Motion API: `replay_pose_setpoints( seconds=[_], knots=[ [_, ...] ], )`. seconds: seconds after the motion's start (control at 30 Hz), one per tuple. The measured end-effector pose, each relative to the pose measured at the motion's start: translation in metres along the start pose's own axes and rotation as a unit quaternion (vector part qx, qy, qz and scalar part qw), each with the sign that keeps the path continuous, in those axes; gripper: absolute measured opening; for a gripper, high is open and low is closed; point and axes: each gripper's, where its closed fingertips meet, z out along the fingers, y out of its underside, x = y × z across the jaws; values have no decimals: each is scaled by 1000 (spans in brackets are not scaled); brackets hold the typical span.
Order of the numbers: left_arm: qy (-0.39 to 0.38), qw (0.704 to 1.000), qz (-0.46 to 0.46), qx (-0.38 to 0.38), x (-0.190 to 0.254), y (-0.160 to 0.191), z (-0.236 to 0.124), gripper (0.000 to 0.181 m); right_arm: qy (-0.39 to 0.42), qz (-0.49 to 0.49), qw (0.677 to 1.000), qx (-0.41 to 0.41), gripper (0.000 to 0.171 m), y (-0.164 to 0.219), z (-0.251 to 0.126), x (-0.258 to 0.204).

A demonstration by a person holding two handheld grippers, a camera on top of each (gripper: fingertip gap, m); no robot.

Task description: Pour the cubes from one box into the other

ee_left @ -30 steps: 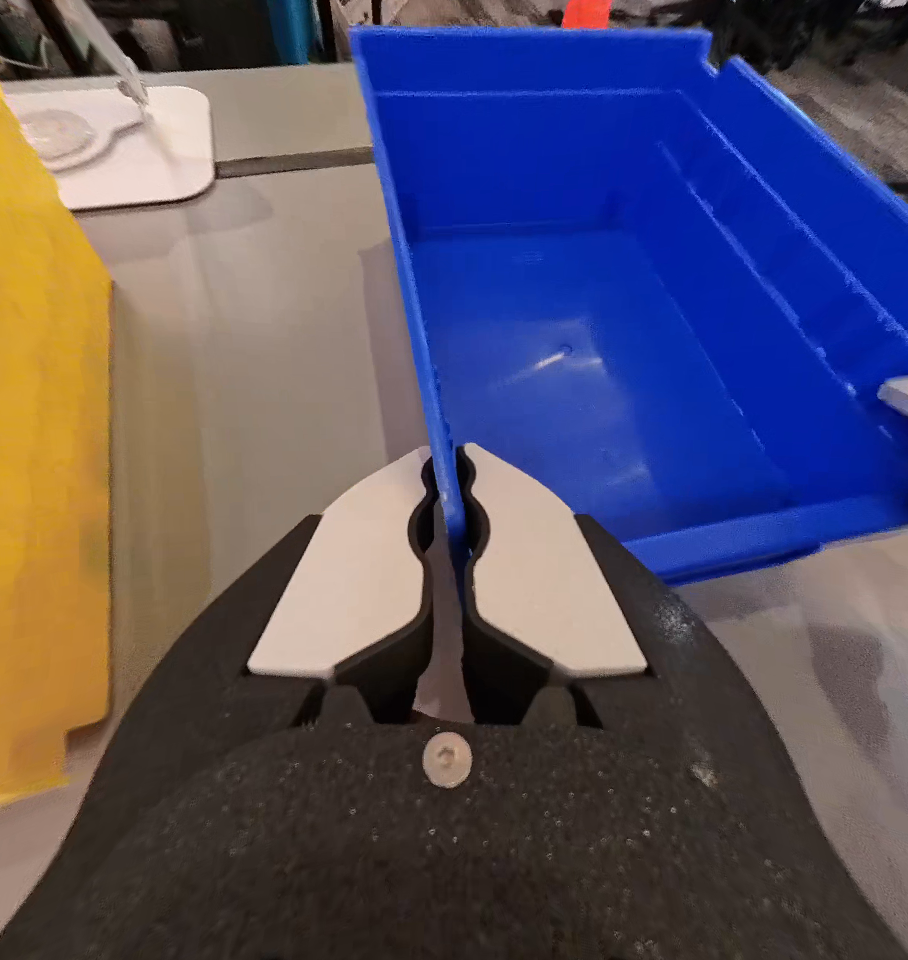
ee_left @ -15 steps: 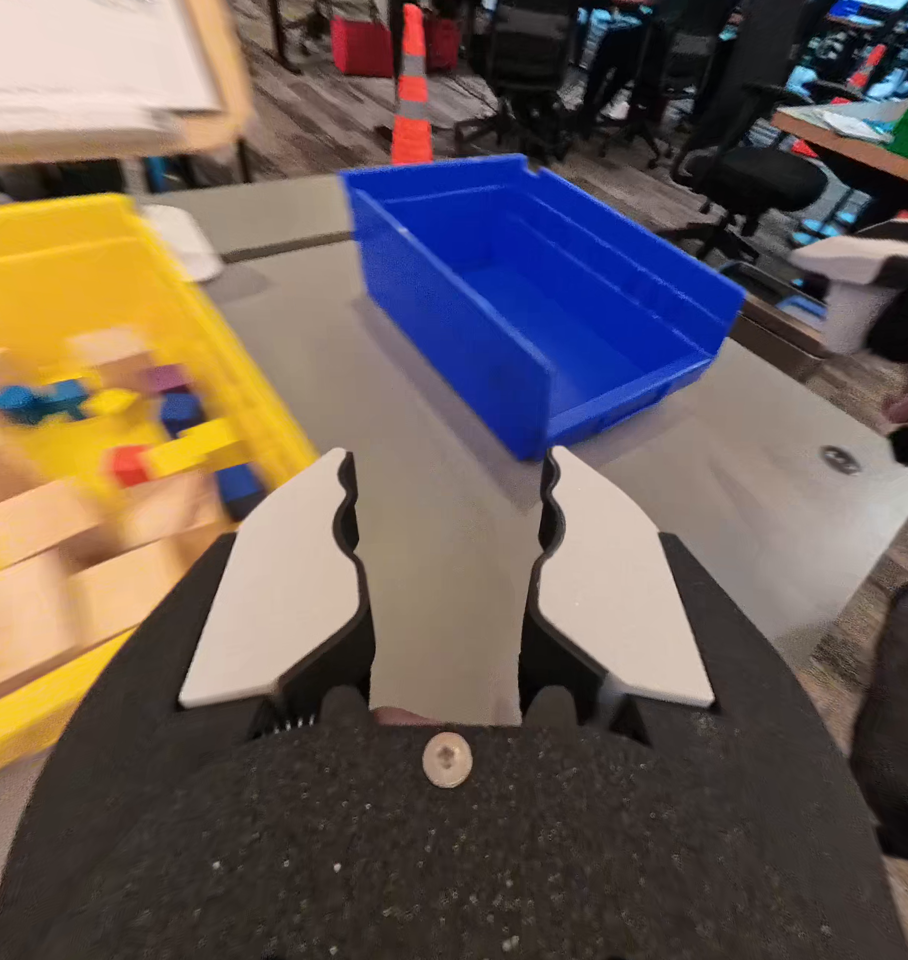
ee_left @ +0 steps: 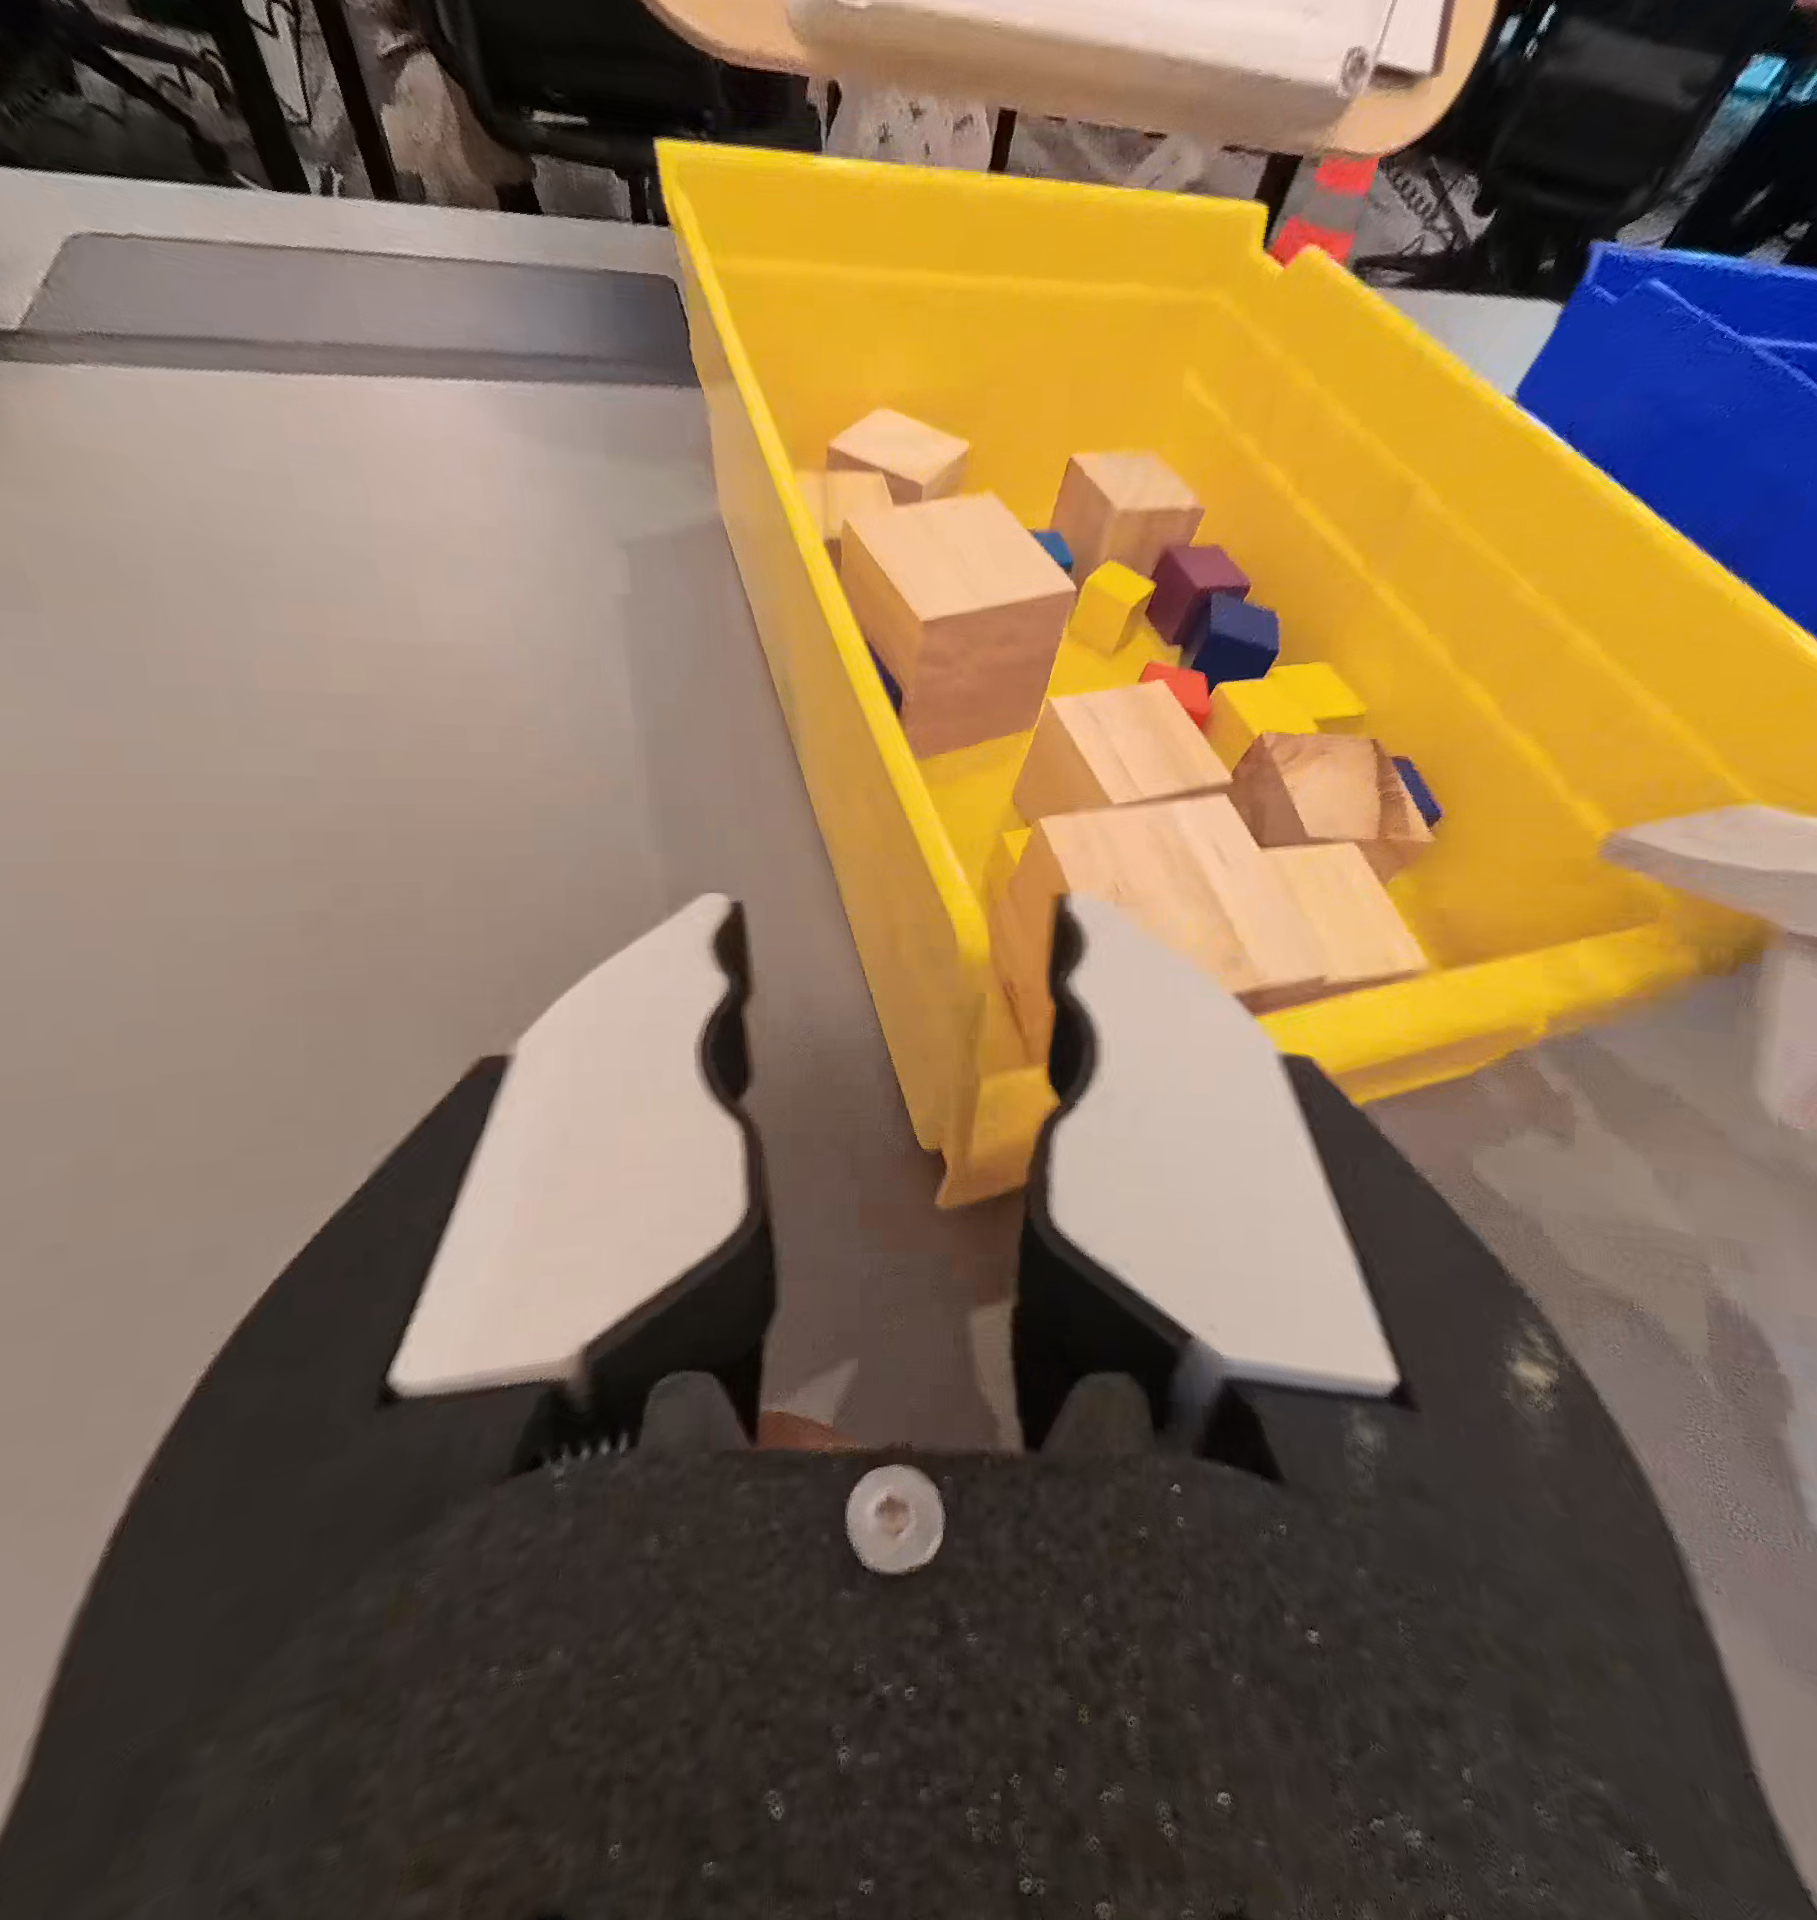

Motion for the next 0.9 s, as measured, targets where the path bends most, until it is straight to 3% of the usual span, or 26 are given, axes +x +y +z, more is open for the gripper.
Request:
replay_pose_setpoints(
  seconds=[0.07,0.1,0.2,0.33,0.63,0.9],
  knots=[
    [18,1000,-4,-1,3,-4,6,16,45,11,999,1,23,2,8,7],
    [4,1000,8,-12,0,-4,7,12,75,1,997,-1,8,2,8,14],
    [-40,993,102,-42,-5,-1,4,7,136,-15,991,5,2,3,3,13],
    [-41,999,29,-22,-29,-5,-9,4,146,-22,988,39,2,-3,-1,-18],
    [-118,991,24,53,-158,-42,-88,4,72,-36,993,85,2,-39,40,-163],
    [-152,987,-11,49,-225,-21,-108,2,67,-31,996,51,2,-8,73,-223]
  ],
)
